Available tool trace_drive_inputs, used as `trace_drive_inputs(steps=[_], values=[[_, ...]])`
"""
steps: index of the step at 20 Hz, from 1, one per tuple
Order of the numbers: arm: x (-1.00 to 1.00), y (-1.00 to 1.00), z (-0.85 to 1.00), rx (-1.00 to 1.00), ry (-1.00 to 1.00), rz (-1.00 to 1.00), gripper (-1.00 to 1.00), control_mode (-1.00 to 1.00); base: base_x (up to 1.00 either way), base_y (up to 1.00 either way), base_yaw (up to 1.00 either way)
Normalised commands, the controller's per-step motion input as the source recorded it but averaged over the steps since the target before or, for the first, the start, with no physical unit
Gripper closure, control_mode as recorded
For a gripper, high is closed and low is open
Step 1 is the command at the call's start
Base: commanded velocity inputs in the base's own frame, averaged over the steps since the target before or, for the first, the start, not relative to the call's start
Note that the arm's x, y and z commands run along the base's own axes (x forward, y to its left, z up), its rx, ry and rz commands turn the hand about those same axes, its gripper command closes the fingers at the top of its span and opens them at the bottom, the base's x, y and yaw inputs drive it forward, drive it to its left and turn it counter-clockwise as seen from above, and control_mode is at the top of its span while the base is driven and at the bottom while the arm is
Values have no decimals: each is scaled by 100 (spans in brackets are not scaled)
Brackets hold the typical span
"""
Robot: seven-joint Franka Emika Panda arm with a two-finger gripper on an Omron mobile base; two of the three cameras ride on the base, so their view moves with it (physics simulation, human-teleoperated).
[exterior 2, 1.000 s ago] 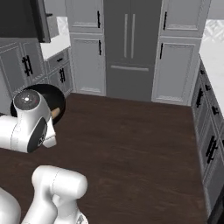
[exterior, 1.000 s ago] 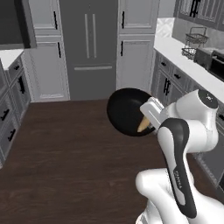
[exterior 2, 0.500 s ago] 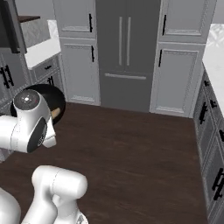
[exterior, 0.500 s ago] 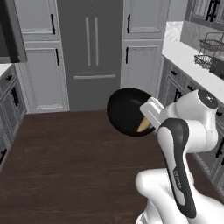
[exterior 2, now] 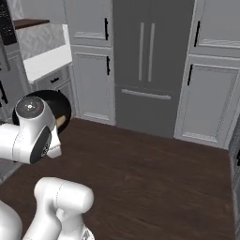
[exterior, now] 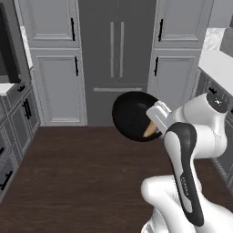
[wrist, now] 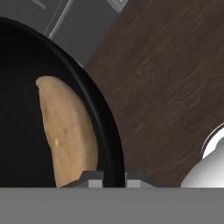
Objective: Pick the sweet potato from the sink and place it in the bowl. Then pick the bowl and place it in the microwave. Then close the microwave door and press the start button.
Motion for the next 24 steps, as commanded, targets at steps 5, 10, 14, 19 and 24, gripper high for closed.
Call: trace_drive_inputs(steps=[5,10,14,19,24], values=[[0,0,0,0,0,0,100,100,100,-12,32],[0,0,0,0,0,0,100,100,100,-6,38],[0,0,0,0,0,0,100,100,100,-1,38],[0,0,0,0,0,0,100,100,99,0,35],[0,0,0,0,0,0,100,100,80,10,40]])
